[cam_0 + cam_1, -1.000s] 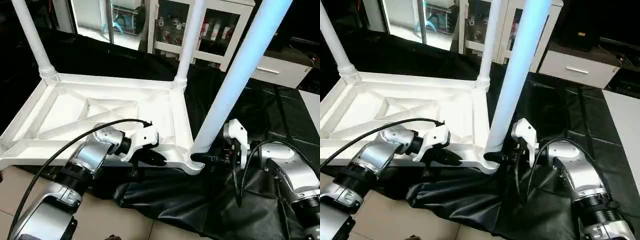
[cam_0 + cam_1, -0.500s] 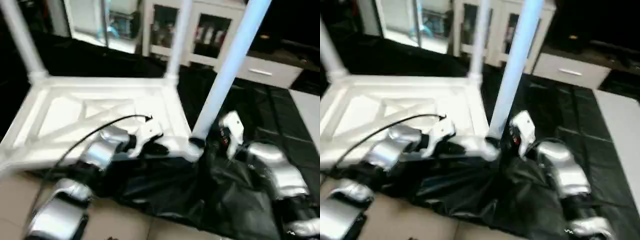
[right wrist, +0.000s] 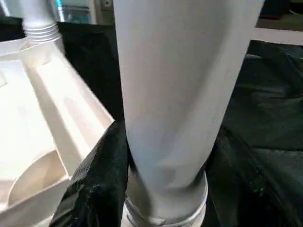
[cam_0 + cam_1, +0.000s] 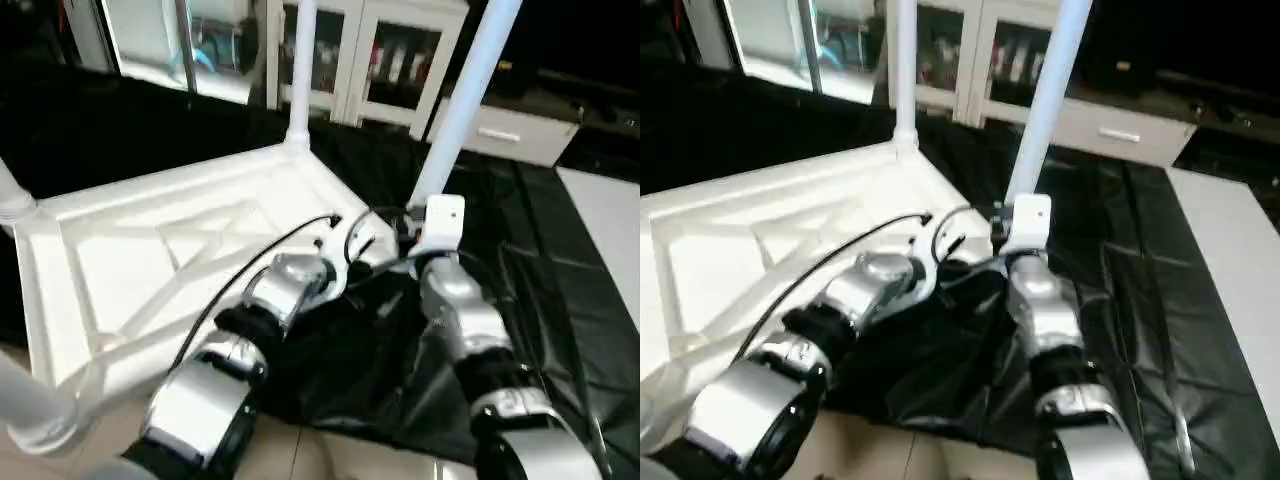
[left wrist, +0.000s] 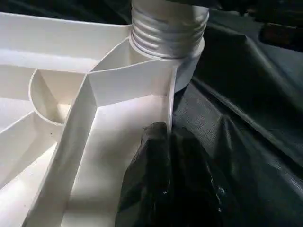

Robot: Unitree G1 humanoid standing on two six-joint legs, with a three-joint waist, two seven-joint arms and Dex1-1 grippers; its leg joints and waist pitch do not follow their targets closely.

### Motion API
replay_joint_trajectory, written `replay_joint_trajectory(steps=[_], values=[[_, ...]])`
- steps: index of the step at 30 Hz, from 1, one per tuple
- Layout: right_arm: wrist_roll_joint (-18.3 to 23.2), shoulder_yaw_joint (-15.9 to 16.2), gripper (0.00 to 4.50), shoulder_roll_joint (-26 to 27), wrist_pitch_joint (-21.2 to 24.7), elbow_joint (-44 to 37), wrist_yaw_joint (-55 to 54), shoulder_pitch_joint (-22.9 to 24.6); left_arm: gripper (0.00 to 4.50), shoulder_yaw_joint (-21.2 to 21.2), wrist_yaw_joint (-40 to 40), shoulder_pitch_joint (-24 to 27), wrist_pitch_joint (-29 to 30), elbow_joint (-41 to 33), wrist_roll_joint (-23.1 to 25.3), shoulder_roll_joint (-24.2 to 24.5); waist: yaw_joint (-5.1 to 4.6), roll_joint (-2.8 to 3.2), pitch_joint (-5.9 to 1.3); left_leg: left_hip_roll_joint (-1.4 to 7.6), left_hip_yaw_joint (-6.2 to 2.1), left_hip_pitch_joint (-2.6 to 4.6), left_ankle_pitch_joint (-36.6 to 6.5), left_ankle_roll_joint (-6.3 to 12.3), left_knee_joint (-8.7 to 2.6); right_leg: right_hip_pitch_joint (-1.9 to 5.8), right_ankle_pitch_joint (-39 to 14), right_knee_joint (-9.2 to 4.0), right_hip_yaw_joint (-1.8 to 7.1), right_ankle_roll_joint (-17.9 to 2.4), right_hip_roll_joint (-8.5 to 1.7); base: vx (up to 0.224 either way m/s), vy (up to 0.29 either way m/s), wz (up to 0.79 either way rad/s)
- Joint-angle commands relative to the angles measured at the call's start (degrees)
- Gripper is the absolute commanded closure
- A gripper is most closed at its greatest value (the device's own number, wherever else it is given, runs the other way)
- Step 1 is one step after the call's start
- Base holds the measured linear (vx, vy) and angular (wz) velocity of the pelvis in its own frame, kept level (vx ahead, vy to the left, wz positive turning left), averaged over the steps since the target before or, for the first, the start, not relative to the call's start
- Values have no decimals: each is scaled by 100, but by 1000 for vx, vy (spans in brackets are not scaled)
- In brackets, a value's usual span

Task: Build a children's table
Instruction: Rotate leg to tighten

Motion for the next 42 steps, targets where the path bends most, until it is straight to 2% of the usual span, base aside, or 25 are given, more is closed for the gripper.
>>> replay_joint_trajectory(steps=[1,4,6,8,9,10,11,13,14,15,17,21,24,25,26,27,28,29,30,31,34,36,39,41,42], values=[[98,-109,261,124,91,521,-47,193,450,253,725,-321,-343,12,42,176,-11,26,-308,198,-124,108,-2139,-31,-531,128,-1745,-357,154,-827,-274,0,0,0],[184,-187,261,152,-87,581,56,106,450,260,719,-340,-409,123,57,201,11,17,-325,201,-89,113,-1871,59,-507,135,-1451,-320,174,-925,-270,0,0,0],[224,-134,205,127,-210,423,359,117,450,258,644,-318,-422,134,55,237,25,11,-337,198,-68,107,-1717,136,-491,153,-1226,-289,179,-1010,-269,0,0,0],[307,-91,191,87,-398,145,781,138,450,229,498,-288,-465,173,66,302,43,9,-341,201,-63,88,-1507,236,-481,182,-1029,-261,178,-1067,-275,0,0,0],[362,-101,185,50,-447,-23,925,157,450,188,385,-265,-504,179,89,344,45,7,-355,197,-77,36,-1359,324,-480,235,-842,-231,173,-1072,-274,0,0,0],[388,-140,156,-12,-495,-163,1036,167,450,158,234,-243,-539,211,104,383,5,-13,-403,188,-104,-51,-941,391,-451,313,-432,-137,174,-1093,-284,0,0,0],[405,-135,156,-103,-493,-331,1166,198,450,119,73,-207,-573,207,115,425,33,0,-447,185,-67,24,-523,524,-379,255,184,-73,182,-1256,-260,0,0,0],[437,-123,138,-184,-437,-485,1306,229,450,90,-65,-173,-573,199,117,459,64,-14,-445,163,-24,14,-128,794,-332,241,846,-4,188,-1541,-235,0,0,0],[457,-121,126,-257,-393,-645,1414,271,450,64,-169,-142,-555,192,121,487,67,-23,-428,163,-12,4,-111,869,-329,235,890,-5,187,-1595,-232,0,0,0],[525,-105,113,-365,-274,-893,1620,346,450,25,-294,-99,-578,178,135,530,95,6,-383,181,-1,29,-387,914,-351,224,487,-59,184,-1610,-238,0,0,0],[607,-100,105,-510,-164,-1215,1853,462,450,-24,-438,-49,-586,163,152,581,103,4,-371,203,-4,42,-565,857,-365,217,182,-82,188,-1572,-242,0,0,0],[940,-183,62,-803,180,-2019,2402,820,450,-190,-901,71,-726,87,195,712,151,3,-332,225,-24,73,-1176,526,-422,180,-795,-193,197,-1326,-239,0,0,0],[1231,-100,39,-1230,534,-2637,3104,1189,450,-436,-1561,240,-938,-29,279,876,185,10,-329,240,-35,63,-1186,464,-432,177,-812,-183,205,-1288,-249,0,0,0],[1345,-19,28,-1447,721,-2878,3446,1348,450,-525,-1863,311,-996,-73,305,946,202,-12,-335,228,-32,60,-1191,475,-421,194,-820,-197,202,-1249,-245,0,0,0],[1496,178,18,-1924,977,-3259,4164,1680,450,-716,-2502,475,-1253,-253,318,1120,237,10,-332,240,-41,72,-1182,502,-424,212,-750,-198,204,-1233,-243,0,0,0],[1546,254,18,-2110,1080,-3402,4435,1810,450,-779,-2752,537,-1312,-328,310,1187,262,4,-312,249,-37,74,-1206,532,-428,212,-750,-206,209,-1232,-247,0,0,0],[1596,335,12,-2310,1193,-3551,4725,1949,450,-841,-3010,602,-1353,-412,295,1257,280,-1,-267,260,-29,61,-1396,526,-457,194,-1025,-242,219,-1185,-258,0,0,0],[1590,444,5,-2546,1208,-3677,5043,2111,450,-909,-3255,668,-1396,-500,286,1339,297,40,-255,263,-36,78,-1571,465,-480,186,-1303,-270,217,-1141,-273,0,0,0],[1582,497,5,-2677,1227,-3770,5208,2209,450,-935,-3381,702,-1400,-547,284,1382,297,22,-226,267,-52,114,-1997,317,-511,163,-1980,-345,214,-982,-279,0,0,0],[1553,513,5,-2795,1206,-3814,5336,2306,450,-989,-3587,751,-1496,-614,279,1457,295,40,-236,277,-83,140,-2193,163,-523,139,-2322,-364,219,-890,-304,0,0,0],[1670,456,5,-3059,1293,-4023,5688,2558,450,-1117,-3966,852,-1765,-714,335,1711,303,49,-254,294,-107,144,-2270,39,-545,121,-2243,-365,228,-864,-302,0,0,0],[1764,463,5,-3152,1383,-4172,5786,2614,450,-1097,-4064,884,-1829,-782,320,1792,291,36,-256,288,-106,130,-2278,22,-542,124,-2110,-339,223,-925,-296,0,0,0],[1839,557,5,-3202,1473,-4339,5887,2630,450,-1065,-4215,926,-1876,-890,291,1864,290,13,-267,282,-104,119,-2217,39,-535,138,-2158,-337,224,-890,-306,0,0,0],[1738,690,5,-3196,1470,-4365,5937,2606,450,-1075,-4393,955,-1943,-963,284,1916,300,27,-276,284,-102,120,-2112,40,-528,130,-2115,-334,226,-899,-316,0,0,0],[1622,783,5,-3162,1436,-4325,5945,2565,450,-1103,-4523,976,-1964,-1017,278,1953,300,8,-285,284,-104,106,-2013,40,-527,142,-2035,-315,221,-910,-313,0,0,0]])
